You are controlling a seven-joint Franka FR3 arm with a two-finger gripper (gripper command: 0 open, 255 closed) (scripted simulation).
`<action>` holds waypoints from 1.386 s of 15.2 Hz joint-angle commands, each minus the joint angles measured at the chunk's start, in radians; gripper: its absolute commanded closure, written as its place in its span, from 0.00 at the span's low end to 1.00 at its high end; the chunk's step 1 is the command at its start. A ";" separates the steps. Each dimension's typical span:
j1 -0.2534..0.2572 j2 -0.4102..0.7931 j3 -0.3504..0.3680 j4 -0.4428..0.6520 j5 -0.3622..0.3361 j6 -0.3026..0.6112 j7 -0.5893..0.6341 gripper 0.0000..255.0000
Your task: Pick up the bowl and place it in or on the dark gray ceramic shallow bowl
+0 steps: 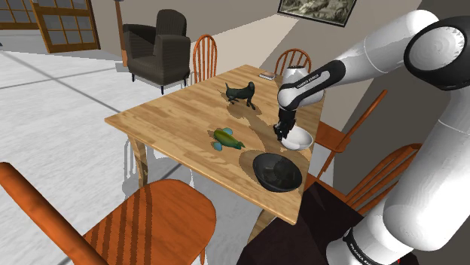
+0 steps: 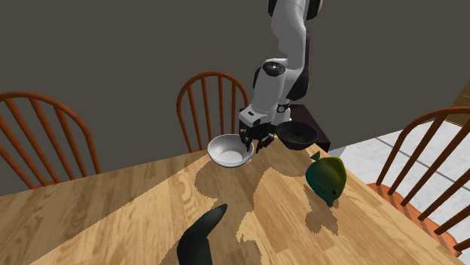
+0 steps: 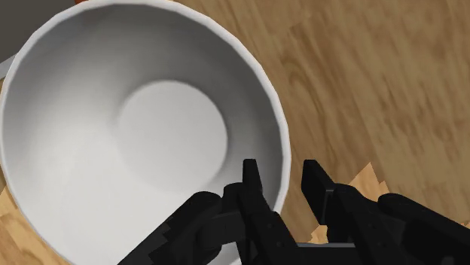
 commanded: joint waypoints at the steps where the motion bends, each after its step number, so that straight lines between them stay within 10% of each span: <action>1: 0.000 0.000 0.000 0.000 0.000 0.000 0.000 1.00; 21: 0.007 -0.112 -0.001 0.058 -0.015 -0.168 -0.006 1.00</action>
